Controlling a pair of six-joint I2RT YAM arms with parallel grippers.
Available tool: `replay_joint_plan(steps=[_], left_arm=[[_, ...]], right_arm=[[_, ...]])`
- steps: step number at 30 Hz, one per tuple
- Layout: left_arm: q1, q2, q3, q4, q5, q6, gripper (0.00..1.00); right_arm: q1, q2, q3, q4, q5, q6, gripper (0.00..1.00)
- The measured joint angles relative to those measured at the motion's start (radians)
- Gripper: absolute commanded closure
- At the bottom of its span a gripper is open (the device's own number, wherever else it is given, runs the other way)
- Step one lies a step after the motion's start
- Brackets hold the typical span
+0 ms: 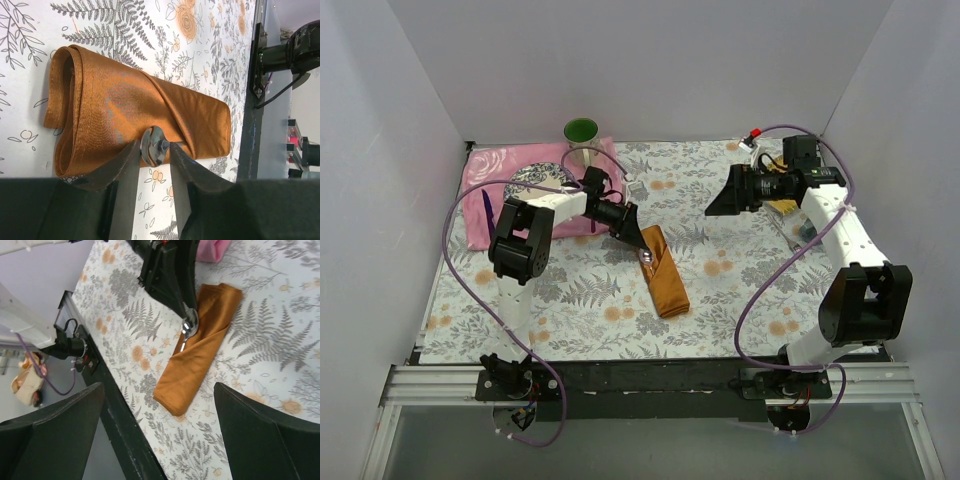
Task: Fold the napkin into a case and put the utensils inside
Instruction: Insert the spoon into the folded napkin, then pick up the fork from the corner of the board.
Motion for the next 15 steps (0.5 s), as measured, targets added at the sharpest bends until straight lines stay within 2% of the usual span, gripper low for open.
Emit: replay_joint_plan(steps=[3,6,10,15], left_arm=[[0.004,0.0,0.024,-0.015,-0.003,-0.006,0.64],[0.01,0.0,0.073,-0.027,-0.008,-0.011,0.58],[0.028,0.0,0.183,-0.043,-0.012,-0.029,0.48],[0.06,-0.027,0.274,-0.039,-0.023,-0.039,0.36]], right_arm=[[-0.018,0.007,0.05,-0.037,0.064,-0.053,0.05],[-0.031,0.02,0.121,-0.08,0.155,-0.122,0.12],[-0.036,0.04,0.224,-0.143,0.332,-0.23,0.34],[-0.036,0.054,0.272,-0.206,0.574,-0.359,0.39]])
